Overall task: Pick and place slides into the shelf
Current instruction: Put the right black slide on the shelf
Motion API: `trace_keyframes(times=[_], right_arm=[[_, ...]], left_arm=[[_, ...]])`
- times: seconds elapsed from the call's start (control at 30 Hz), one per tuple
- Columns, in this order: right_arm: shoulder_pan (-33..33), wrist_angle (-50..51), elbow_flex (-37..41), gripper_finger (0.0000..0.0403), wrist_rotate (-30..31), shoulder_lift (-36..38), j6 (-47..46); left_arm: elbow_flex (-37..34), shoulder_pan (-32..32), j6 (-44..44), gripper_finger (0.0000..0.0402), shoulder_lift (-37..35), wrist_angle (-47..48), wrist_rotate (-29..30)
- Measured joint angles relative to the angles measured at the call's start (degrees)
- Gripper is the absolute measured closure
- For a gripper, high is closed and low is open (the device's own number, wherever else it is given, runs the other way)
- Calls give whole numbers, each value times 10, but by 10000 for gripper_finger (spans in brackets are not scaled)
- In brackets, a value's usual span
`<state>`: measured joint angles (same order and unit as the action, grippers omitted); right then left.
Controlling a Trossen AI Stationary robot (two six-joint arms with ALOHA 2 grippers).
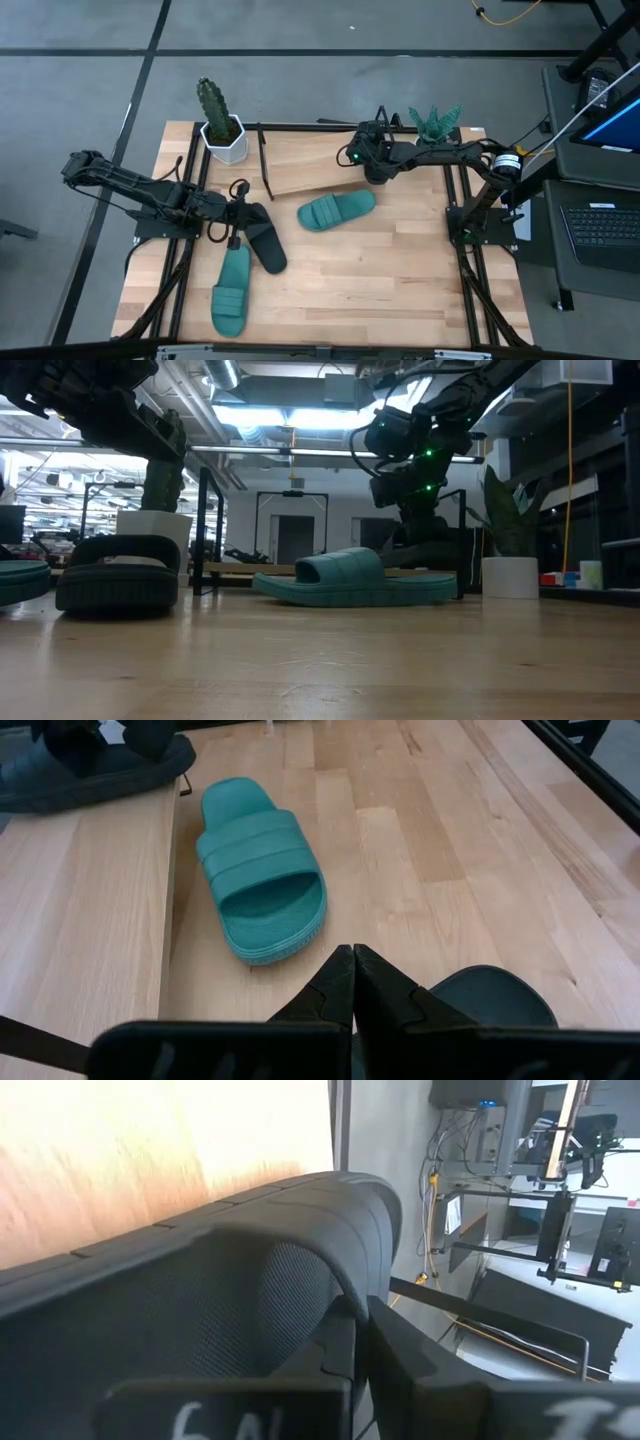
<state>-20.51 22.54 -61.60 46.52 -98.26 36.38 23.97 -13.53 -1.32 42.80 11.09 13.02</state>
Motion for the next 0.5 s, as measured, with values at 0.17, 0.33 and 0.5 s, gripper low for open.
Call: trace_keyframes(times=[0.17,0.33,0.5], right_arm=[[0,0,0,378,0,0,14],[0,0,0,359,0,0,17],[0,0,0,354,0,0,17]], left_arm=[[0,0,0,401,0,0,0],[0,0,0,401,0,0,0],[0,0,0,401,0,0,0]])
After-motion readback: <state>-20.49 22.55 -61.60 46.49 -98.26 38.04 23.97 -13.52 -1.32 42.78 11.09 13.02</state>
